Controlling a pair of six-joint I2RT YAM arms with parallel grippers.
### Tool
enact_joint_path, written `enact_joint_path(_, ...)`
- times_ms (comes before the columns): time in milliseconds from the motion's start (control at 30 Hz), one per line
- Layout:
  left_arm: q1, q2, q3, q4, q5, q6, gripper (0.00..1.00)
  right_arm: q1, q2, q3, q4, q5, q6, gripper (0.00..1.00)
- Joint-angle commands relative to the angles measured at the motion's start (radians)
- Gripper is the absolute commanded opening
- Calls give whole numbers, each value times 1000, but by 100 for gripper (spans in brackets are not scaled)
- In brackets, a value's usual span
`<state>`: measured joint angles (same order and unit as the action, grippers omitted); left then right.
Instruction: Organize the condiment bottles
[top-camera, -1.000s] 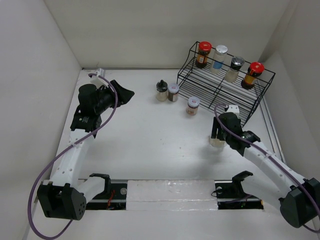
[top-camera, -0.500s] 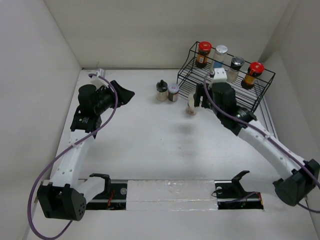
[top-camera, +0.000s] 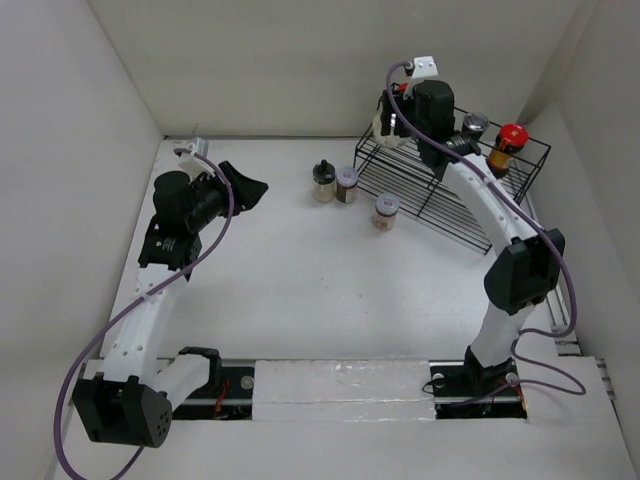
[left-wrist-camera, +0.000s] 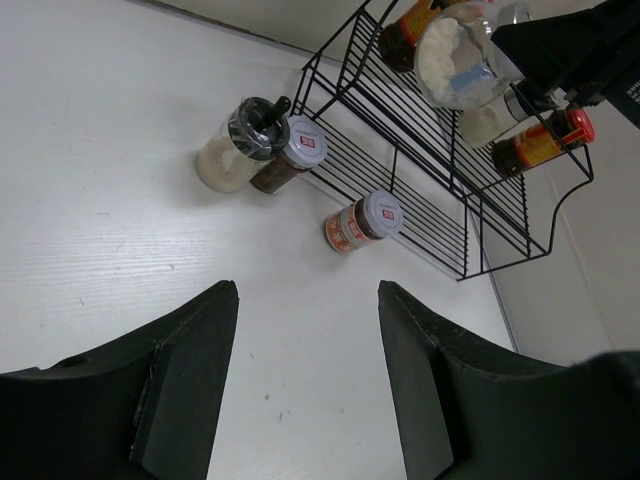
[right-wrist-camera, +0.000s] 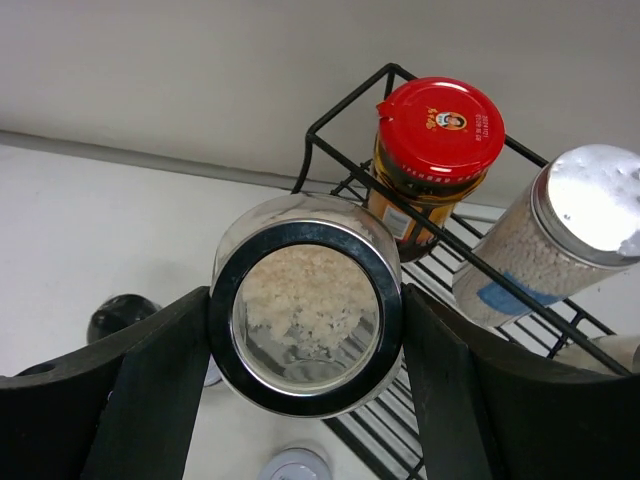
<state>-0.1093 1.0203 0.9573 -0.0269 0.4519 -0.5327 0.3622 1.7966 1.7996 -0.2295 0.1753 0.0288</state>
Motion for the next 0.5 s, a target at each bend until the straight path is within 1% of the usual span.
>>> enact_joint_path(0, 5, -15, 4, 36, 4, -1, 54, -26, 7, 116, 41, -69, -29, 64)
enact_joint_path(133, 5, -6, 4, 36, 4, -1, 54, -48, 35, 116, 41, -69, -38, 64)
enact_joint_path(300, 5, 3, 4, 36, 13, -1, 54, -69, 72, 107, 32, -114, -38, 64)
enact_joint_path(400, 5, 3, 4, 36, 13, -1, 54, -69, 92, 96, 22, -114, -38, 65)
enact_joint_path(467, 5, 3, 4, 36, 13, -1, 54, -69, 101, 96, 13, -123, -38, 68)
